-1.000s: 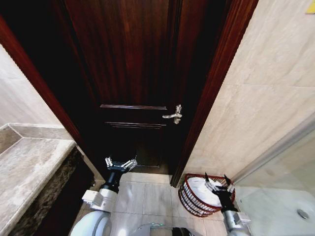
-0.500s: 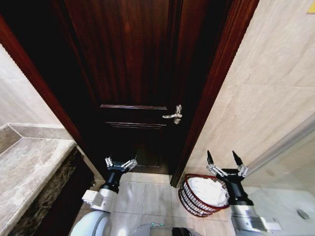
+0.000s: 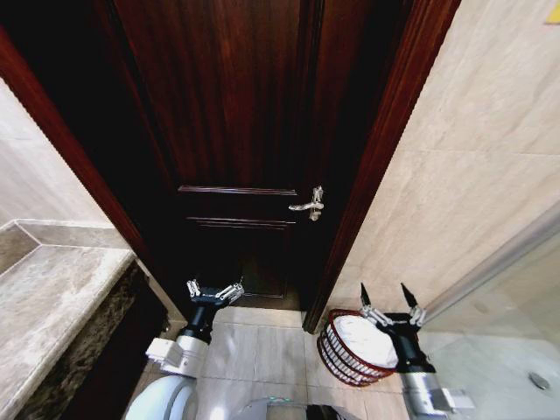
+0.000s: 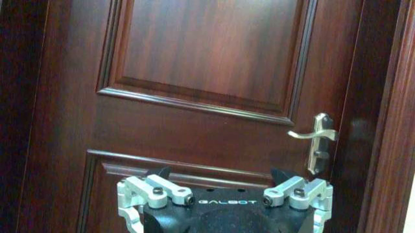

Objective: Discard the used towel into the hamper.

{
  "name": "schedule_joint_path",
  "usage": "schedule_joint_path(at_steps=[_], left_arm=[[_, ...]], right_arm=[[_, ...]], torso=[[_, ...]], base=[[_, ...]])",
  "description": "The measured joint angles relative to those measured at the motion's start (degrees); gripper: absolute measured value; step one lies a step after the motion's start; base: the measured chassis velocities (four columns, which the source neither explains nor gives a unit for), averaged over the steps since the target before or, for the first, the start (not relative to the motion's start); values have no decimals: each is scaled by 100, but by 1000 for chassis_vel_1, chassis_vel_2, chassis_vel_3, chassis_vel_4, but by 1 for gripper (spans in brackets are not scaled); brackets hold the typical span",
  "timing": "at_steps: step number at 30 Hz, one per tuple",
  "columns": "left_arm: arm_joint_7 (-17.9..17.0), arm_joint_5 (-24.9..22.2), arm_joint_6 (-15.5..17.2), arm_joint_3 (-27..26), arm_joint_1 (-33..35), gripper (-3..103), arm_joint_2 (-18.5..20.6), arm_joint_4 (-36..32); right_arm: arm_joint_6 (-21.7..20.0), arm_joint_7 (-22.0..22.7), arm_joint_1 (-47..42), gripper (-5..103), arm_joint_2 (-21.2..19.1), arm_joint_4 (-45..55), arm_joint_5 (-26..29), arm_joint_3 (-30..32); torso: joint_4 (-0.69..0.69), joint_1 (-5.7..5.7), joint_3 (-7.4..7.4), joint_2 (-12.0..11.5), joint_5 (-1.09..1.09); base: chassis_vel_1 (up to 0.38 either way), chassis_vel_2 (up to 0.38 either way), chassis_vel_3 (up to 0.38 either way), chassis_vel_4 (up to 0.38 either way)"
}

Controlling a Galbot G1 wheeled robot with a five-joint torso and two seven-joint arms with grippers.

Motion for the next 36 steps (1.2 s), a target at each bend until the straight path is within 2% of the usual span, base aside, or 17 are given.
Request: schedule_joint_path(at_steps=[17,21,26,36], left_arm=[[0,0,0,0,0,100,0,0],[0,0,0,0,0,100,0,0],[0,0,0,0,0,100,0,0],[0,0,0,0,0,100,0,0]], right_arm=[[-269,-328,169,100,-93,520,193,-41],[-363,-275,168,100,-96,609,254,-45],[-322,85,125,100,-148,676,262,-138],[-475,154,136,100,-236,657,342,-108]], torso=[[0,0,0,-1,0],[0,0,0,-1,0],[0,0,0,-1,0],[0,0,0,-1,0]], base=[[0,0,0,0],[0,0,0,0],[0,0,0,0],[0,0,0,0]])
